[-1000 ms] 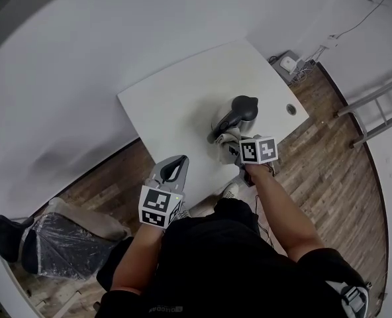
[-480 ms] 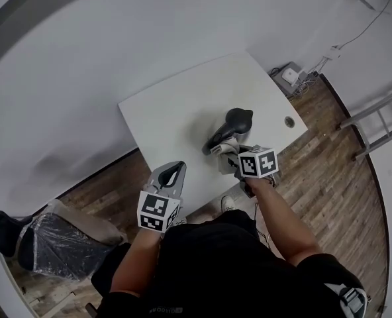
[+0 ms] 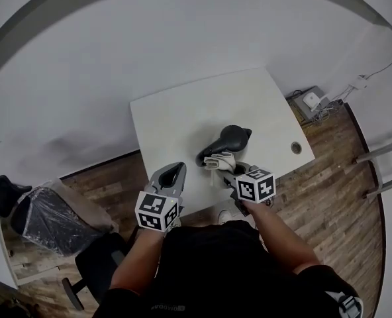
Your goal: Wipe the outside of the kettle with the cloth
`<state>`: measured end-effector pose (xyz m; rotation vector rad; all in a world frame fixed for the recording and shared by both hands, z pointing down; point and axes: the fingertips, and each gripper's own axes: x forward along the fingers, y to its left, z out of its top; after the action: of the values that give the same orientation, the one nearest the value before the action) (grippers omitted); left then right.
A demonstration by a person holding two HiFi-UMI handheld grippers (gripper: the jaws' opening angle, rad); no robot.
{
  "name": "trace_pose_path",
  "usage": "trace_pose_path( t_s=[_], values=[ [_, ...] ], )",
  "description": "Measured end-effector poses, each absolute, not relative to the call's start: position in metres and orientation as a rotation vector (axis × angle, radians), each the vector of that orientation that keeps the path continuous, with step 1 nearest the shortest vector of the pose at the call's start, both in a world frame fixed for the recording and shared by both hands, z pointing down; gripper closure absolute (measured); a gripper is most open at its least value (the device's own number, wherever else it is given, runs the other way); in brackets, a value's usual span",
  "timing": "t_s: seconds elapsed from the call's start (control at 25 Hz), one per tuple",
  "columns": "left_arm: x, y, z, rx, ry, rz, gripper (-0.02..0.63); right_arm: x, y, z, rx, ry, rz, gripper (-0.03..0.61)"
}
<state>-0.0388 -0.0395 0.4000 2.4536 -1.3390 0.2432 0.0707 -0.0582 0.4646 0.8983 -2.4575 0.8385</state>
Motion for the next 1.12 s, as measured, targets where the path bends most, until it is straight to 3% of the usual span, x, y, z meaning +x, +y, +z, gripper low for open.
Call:
trace_pose_path(
  t_s=[0.68,1.12],
  values=[
    [0.013,0.052,0.395,2.188,-1.679,0.242,0.607,0.117,-0.001,0.471,0.367,-2.59,0.867,0.48],
    [0.017,0.099,0.369,2.196,-1.731,0.211,0.607,0.12,0.026,0.416,0.336,-2.734,0.81,0.48]
  ],
)
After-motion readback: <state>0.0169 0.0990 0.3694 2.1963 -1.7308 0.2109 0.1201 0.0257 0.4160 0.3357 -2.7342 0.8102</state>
